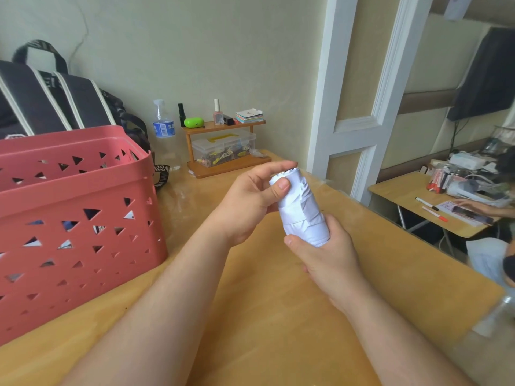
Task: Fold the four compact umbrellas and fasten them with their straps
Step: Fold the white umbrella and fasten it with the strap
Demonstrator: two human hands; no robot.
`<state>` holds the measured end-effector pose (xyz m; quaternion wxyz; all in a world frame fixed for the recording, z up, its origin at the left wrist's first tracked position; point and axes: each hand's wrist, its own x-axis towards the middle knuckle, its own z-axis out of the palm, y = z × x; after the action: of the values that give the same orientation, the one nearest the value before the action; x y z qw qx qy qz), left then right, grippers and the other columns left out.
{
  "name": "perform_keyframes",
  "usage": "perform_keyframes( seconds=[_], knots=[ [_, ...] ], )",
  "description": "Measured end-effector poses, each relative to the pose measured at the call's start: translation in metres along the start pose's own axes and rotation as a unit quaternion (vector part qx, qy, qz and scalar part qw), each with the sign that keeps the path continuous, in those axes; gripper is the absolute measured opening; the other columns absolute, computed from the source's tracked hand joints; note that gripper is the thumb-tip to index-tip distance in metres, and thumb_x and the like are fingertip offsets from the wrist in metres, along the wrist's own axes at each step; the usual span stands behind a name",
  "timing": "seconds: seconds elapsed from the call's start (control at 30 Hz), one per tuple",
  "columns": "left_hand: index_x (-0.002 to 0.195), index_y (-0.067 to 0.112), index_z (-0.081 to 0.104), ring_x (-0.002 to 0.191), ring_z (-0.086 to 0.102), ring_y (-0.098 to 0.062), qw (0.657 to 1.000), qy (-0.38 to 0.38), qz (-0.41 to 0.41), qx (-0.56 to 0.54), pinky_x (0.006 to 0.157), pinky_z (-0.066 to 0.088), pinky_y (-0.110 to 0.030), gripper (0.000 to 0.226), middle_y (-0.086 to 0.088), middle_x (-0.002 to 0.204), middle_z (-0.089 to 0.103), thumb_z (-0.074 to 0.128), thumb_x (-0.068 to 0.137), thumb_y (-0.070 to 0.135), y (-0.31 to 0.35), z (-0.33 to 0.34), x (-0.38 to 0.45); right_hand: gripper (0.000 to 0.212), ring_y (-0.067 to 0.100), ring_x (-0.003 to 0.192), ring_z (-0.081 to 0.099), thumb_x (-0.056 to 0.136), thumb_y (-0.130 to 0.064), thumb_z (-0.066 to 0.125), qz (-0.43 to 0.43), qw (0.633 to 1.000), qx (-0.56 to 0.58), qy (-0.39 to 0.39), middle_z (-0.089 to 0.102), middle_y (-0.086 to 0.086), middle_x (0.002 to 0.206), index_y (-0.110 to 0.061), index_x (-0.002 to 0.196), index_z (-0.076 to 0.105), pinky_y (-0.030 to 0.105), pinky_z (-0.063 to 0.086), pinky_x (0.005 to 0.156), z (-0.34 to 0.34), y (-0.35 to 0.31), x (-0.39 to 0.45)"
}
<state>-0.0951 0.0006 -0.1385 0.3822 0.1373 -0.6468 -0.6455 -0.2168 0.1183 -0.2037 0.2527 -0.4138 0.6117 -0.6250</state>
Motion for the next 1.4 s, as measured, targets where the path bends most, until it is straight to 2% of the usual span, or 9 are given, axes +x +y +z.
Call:
perform_keyframes(
  seconds=[0.13,0.3,0.53,0.73,0.83,0.97,1.07,1.17,1.4],
  knots=[
    [0.120,0.027,0.070,0.097,0.065,-0.016,0.999,0.024,-0.003,0.024,0.089,0.055,-0.033,0.022,0.003,0.107,0.070,0.057,0.106,0.018,0.005,0.005,-0.001,0.045,0.010,0.084,0.070,0.082,-0.035,0.085,-0.038,0.999,-0.033,-0.005,0.073,-0.016,0.099,-0.042,0.115,0.056,0.033,0.057,0.072,-0.001,0.004,-0.001],
    [0.113,0.032,0.074,0.093,0.066,-0.014,0.989,0.068,0.040,0.126,0.090,0.059,-0.038,0.025,0.008,0.110,0.071,0.082,0.090,0.025,0.003,0.006,0.002,0.026,0.004,0.081,0.066,0.093,-0.065,0.048,-0.038,0.999,-0.016,0.016,0.071,-0.020,0.096,-0.049,0.110,0.060,0.035,0.053,0.071,-0.005,0.004,0.002],
    [0.121,0.045,0.068,0.114,0.069,-0.024,0.977,0.050,0.046,0.202,0.102,0.057,-0.048,0.034,0.004,0.122,0.074,0.069,0.098,0.019,-0.002,-0.003,0.003,0.007,0.002,0.064,0.059,0.104,-0.035,0.060,-0.053,0.998,-0.023,0.004,0.071,-0.015,0.081,-0.035,0.108,0.065,0.030,0.046,0.060,-0.005,0.010,0.007],
    [0.121,0.044,0.067,0.115,0.066,-0.028,0.976,0.054,0.042,0.205,0.105,0.053,-0.055,0.032,-0.001,0.120,0.071,0.059,0.095,0.028,-0.007,-0.003,0.003,0.020,0.005,0.070,0.062,0.101,-0.024,0.062,-0.063,0.997,-0.032,0.010,0.072,-0.014,0.091,-0.038,0.115,0.063,0.019,0.046,0.059,-0.003,0.011,0.007],
    [0.121,0.043,0.062,0.103,0.064,-0.022,0.981,0.046,0.015,0.185,0.097,0.057,-0.043,0.024,0.001,0.118,0.065,0.068,0.097,0.039,-0.009,0.001,0.003,0.029,0.009,0.094,0.067,0.098,-0.033,0.068,-0.080,0.993,-0.073,0.038,0.069,-0.008,0.113,-0.038,0.125,0.059,0.024,0.050,0.074,-0.006,0.016,0.009],
    [0.121,0.038,0.064,0.089,0.054,-0.011,0.975,0.080,0.044,0.201,0.078,0.054,-0.031,0.031,0.009,0.103,0.062,0.076,0.096,0.025,-0.014,-0.001,0.003,0.045,0.015,0.101,0.067,0.086,-0.056,0.068,-0.036,0.998,-0.046,0.039,0.059,-0.009,0.120,-0.048,0.127,0.049,0.038,0.059,0.075,-0.003,0.018,0.008],
    [0.125,0.039,0.068,0.100,0.057,-0.011,0.982,0.067,0.037,0.171,0.090,0.057,-0.033,0.039,0.007,0.118,0.066,0.074,0.096,0.015,-0.013,0.000,0.002,0.041,0.013,0.094,0.069,0.094,-0.063,0.058,0.031,0.999,-0.011,0.010,0.066,-0.012,0.111,-0.041,0.128,0.055,0.030,0.058,0.063,-0.004,0.012,0.007],
    [0.123,0.046,0.067,0.107,0.061,-0.008,0.989,0.049,0.026,0.138,0.096,0.058,-0.034,0.047,0.006,0.122,0.068,0.070,0.098,0.006,-0.012,0.001,0.001,0.025,0.015,0.069,0.064,0.097,-0.056,0.061,0.028,0.999,-0.020,-0.024,0.071,-0.010,0.079,-0.033,0.098,0.069,0.035,0.058,0.061,-0.003,0.008,0.005],
    [0.138,0.043,0.062,0.121,0.063,-0.020,0.998,0.043,-0.012,0.053,0.098,0.057,-0.037,0.058,-0.003,0.139,0.061,0.073,0.094,0.006,-0.015,0.001,0.002,0.009,0.013,0.062,0.060,0.090,-0.031,0.073,-0.063,0.992,-0.107,0.030,0.070,-0.008,0.076,-0.031,0.097,0.066,0.024,0.046,0.052,-0.007,0.006,0.003]
  ],
)
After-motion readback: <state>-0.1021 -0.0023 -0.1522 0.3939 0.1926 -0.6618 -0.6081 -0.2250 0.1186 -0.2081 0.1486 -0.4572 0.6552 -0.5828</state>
